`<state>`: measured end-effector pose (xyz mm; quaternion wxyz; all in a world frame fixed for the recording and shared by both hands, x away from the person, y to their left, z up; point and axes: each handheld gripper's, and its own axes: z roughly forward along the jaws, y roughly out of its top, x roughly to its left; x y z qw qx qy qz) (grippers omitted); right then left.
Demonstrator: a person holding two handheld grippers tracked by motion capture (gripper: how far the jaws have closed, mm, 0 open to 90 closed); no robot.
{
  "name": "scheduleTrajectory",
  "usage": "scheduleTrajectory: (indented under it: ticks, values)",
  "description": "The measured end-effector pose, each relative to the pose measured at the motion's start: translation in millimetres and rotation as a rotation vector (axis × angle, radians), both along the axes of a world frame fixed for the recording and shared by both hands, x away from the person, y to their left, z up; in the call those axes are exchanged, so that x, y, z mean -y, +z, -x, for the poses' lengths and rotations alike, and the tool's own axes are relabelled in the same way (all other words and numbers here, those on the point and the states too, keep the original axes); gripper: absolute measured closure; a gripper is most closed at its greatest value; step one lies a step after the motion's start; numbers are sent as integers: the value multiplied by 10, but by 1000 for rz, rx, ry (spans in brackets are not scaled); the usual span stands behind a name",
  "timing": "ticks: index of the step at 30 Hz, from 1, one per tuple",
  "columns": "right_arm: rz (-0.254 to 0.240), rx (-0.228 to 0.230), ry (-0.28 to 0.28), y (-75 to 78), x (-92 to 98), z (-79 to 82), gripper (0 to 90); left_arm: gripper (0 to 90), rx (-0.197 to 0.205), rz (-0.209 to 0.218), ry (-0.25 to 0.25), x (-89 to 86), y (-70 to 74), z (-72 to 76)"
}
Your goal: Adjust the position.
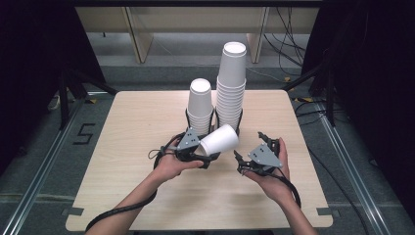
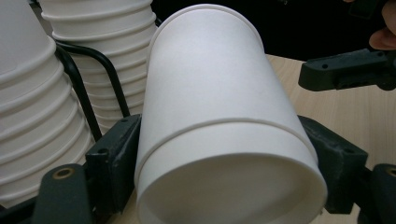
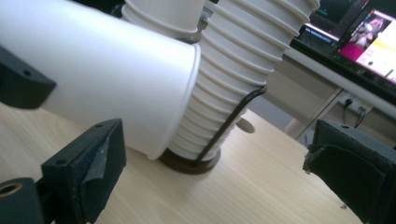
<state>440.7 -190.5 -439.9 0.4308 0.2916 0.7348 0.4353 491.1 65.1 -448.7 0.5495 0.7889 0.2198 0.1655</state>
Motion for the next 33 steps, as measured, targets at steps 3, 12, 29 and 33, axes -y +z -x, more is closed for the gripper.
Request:
scheduleTrajectory:
  ticks: [3,12,29,33]
  values:
    - [-107,-46,-4,10,-4,-16,12,219,-2,-1,3,12,0,2]
    - [-428,-179,-21,2,-38,-101,5,219,13,8,6,46,1,11]
    - [-710,-300,-60,-61,-59,-141,4,219,28,30,18,87,-53,45]
    - [-730,-298,-67,-71,-51,-149,4,219,26,31,19,100,-61,51]
